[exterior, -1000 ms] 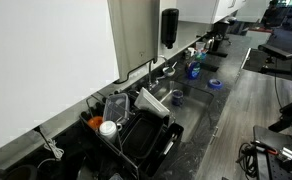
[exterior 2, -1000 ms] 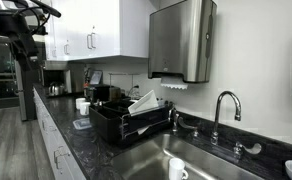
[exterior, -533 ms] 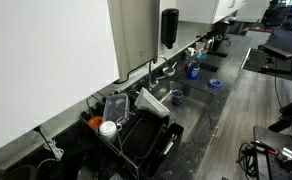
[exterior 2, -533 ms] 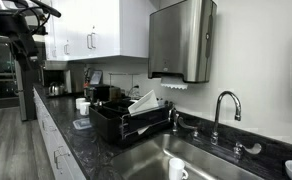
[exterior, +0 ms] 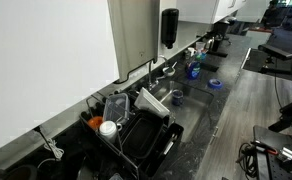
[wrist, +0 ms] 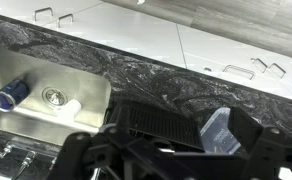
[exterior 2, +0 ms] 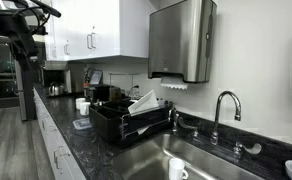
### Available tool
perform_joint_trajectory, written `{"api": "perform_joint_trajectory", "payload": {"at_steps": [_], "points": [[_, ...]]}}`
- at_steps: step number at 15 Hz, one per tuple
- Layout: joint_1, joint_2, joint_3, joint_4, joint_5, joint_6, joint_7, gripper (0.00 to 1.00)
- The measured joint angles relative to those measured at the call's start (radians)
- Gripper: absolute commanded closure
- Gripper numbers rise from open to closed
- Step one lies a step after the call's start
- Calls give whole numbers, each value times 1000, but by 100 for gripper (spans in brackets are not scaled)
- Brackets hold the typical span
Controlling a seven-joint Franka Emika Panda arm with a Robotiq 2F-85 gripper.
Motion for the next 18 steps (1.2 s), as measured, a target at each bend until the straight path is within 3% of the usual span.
{"api": "perform_joint_trajectory", "payload": {"at_steps": [10, 18], "points": [[0, 6, -14, -4, -2, 33, -8, 0], [-47, 132, -190, -42, -61, 245, -163, 0]]}}
